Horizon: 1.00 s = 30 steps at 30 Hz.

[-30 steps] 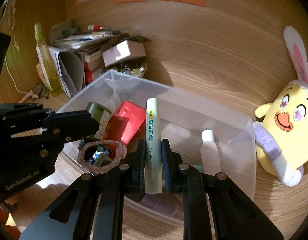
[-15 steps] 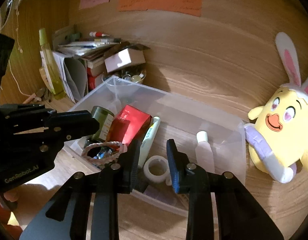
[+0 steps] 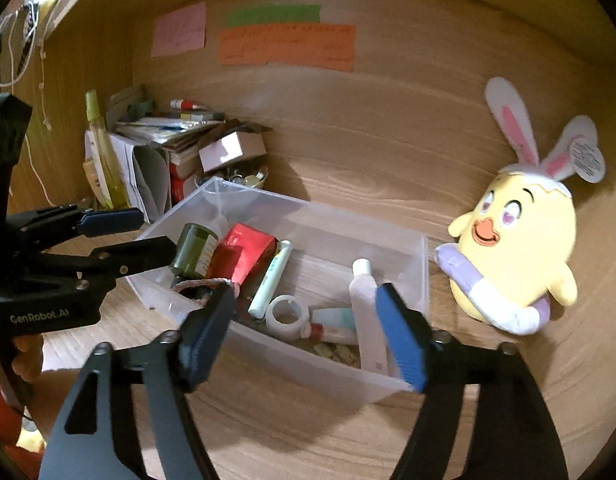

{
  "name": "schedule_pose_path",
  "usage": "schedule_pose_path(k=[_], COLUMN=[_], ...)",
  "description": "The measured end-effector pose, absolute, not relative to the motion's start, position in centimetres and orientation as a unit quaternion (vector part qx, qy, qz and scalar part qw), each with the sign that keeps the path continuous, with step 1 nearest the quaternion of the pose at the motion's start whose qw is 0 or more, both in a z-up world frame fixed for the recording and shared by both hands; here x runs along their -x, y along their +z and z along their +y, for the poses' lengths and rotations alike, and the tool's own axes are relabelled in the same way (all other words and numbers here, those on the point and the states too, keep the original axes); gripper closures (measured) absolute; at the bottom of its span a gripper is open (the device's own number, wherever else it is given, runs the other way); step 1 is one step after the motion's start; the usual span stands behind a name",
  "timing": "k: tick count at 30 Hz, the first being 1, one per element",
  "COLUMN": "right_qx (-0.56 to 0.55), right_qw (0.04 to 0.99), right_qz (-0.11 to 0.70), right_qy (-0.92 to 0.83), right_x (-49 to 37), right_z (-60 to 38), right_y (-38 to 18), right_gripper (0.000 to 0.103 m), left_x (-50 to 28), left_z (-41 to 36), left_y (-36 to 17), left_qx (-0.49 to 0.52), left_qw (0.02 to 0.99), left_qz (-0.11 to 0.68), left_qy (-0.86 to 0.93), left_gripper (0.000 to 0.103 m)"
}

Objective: Organize objects

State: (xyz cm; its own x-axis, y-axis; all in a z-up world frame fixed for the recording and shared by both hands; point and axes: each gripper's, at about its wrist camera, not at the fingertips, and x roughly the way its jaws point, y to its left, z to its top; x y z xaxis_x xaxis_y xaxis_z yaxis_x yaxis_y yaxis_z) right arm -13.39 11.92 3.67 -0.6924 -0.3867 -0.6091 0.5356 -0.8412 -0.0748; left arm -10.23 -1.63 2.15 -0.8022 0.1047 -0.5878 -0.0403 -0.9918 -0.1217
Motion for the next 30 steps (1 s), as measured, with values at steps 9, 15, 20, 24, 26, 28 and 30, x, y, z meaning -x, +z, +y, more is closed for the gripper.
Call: schedule_pose_path(k=[9,15,20,24,26,28,30], right_qx=[-0.287,-0.286,-0.291,-0.298,-0.3,-0.301,-0.301], right_qw=[0.259,0.253,0.25,0.246,0.244,0.243,0.243], right_qz=[0.117,0.11,0.102,0.103,0.101,0.096,0.093], right_qy=[-0.915,-0.918,-0.918,-0.917,-0.917,-0.917,-0.918], right_x=[10.9,9.8,9.2,9.0,8.9,8.9,8.8], right_z=[12.7,13.1,13.6,14.0,14.2,14.4,14.5], right_y=[4.1,3.7,3.2,2.7,2.6,2.7,2.7], right_gripper=[0.009,0.003,0.003,0.003,0.003,0.003,0.003], left_x=[7.7,6.5,6.1,5.8,5.8,5.8,5.7], left_z=[-0.7,-0.3,-0.4,-0.2,-0.1,-0.1,0.0], left_y=[2.7,2.5,1.8,1.5,1.4,1.4,1.3], left_qx=[0.293,0.29,0.304,0.305,0.305,0.306,0.306], left_qw=[0.026,0.022,0.027,0.028,0.028,0.029,0.03], left_qz=[-0.033,-0.028,-0.043,-0.039,-0.039,-0.039,-0.038], left_qy=[0.955,0.956,0.951,0.951,0.951,0.951,0.951], left_gripper=[0.007,0.004,0.004,0.004,0.004,0.004,0.004])
